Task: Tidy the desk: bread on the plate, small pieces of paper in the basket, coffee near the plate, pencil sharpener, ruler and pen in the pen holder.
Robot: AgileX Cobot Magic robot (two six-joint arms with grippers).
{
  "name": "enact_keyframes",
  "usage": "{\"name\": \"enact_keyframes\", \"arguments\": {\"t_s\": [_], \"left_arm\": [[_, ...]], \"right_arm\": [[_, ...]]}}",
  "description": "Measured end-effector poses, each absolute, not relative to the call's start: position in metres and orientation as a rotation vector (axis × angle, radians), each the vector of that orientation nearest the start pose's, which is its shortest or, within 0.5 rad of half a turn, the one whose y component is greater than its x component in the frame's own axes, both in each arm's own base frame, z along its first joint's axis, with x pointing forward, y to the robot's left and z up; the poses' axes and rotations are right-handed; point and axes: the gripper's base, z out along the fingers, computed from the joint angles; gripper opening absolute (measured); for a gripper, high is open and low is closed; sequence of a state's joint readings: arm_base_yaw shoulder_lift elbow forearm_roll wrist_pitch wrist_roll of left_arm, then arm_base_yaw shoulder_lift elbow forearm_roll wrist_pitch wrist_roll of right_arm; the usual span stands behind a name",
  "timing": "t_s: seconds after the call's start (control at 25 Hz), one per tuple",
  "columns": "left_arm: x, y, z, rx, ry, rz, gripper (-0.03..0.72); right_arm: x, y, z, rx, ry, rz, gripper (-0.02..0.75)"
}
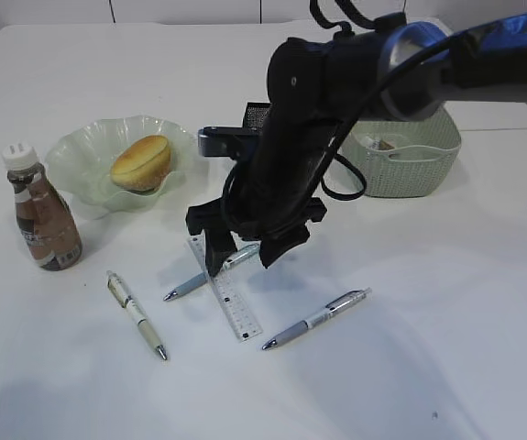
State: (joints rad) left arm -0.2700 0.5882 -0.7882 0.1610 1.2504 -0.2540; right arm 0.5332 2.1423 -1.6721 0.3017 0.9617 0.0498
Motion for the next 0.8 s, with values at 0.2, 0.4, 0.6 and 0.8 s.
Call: {"name": "enact_keyframes", "arguments": {"t_s": [0.2,0.4,0.6,0.8], "left_arm": [[0.073,-0.006,0.33,0.023,2.516,0.002,0.578],[0.073,-0.006,0.33,0.023,2.518,0.003,0.578],[0.073,-0.006,0.33,0.023,2.519,0.003,0.578],[0.073,-0.006,0.33,0.023,2.519,0.003,0.578]], "right_arm": [[0.378,0.248,0.169,-0.543,2.93,0.456,0.577],[0.381,0.249,0.164,-0.602,2.926,0.436,0.577],[0.377,0.248,0.165,-0.632,2.97,0.426,0.577],[0.38,0.25,0.172,-0.634,2.949,0.434,0.577]]}}
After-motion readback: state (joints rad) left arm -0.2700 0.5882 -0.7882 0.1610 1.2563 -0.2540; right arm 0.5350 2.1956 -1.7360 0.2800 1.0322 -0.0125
